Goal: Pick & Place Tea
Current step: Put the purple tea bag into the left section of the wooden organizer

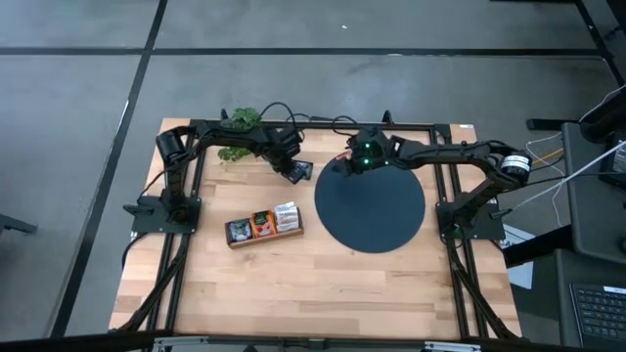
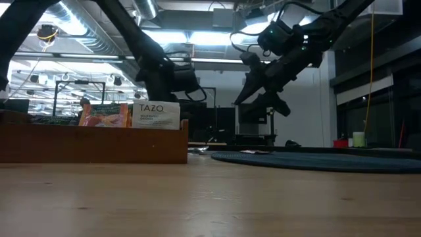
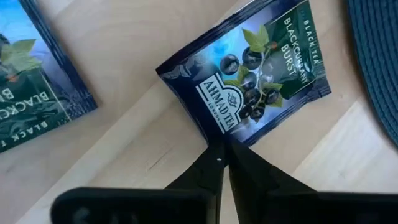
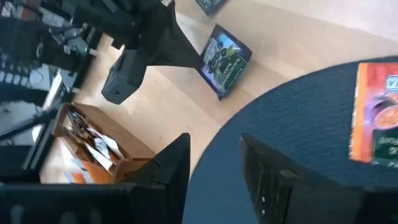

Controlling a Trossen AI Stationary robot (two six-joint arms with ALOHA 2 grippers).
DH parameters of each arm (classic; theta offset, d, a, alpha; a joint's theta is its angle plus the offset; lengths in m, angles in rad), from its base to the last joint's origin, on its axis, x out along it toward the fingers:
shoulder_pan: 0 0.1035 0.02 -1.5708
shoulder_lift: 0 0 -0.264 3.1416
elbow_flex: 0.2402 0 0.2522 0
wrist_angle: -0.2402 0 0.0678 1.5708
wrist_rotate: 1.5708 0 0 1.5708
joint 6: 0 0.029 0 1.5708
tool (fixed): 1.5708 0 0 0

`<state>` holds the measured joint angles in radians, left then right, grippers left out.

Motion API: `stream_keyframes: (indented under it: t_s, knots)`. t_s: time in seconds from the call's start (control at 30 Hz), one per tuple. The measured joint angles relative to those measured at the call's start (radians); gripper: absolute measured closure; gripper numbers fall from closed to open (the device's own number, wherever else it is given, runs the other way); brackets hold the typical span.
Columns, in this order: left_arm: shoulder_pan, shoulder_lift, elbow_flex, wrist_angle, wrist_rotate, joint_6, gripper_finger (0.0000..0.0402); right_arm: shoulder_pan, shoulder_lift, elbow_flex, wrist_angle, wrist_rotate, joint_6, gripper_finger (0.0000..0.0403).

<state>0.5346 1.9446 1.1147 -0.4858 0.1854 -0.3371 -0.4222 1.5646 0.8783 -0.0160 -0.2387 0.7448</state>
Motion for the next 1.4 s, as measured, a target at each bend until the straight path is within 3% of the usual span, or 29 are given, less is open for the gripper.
stream_keyframes:
  t_s: [0.13, 0.33, 0.53, 0.67, 0.97, 1.4]
  knots:
    - [0.015, 0.0, -0.008, 0.018, 0.04, 0.058, 0.0387, 0.026, 0.035, 0.0, 0.061, 0.035, 0.102, 0.0262]
    - [0.028, 0.005, -0.009, 0.03, 0.093, 0.098, 0.0391, 0.052, 0.198, 0.074, 0.136, 0.044, 0.197, 0.0262]
    - [0.024, 0.005, -0.009, 0.024, 0.115, 0.128, 0.0393, 0.073, 0.255, 0.127, 0.136, 0.213, 0.263, 0.0262]
    - [0.022, 0.006, -0.011, 0.024, 0.132, 0.158, 0.0396, 0.071, 0.306, 0.124, 0.129, 0.179, 0.322, 0.0262]
    - [0.023, 0.006, -0.011, 0.026, 0.136, 0.168, 0.0396, 0.071, 0.409, 0.124, 0.29, 0.166, 0.377, 0.0262]
    - [0.022, 0.006, -0.014, 0.037, 0.142, 0.164, 0.0396, 0.072, 0.439, 0.125, 0.331, 0.162, 0.378, 0.0262]
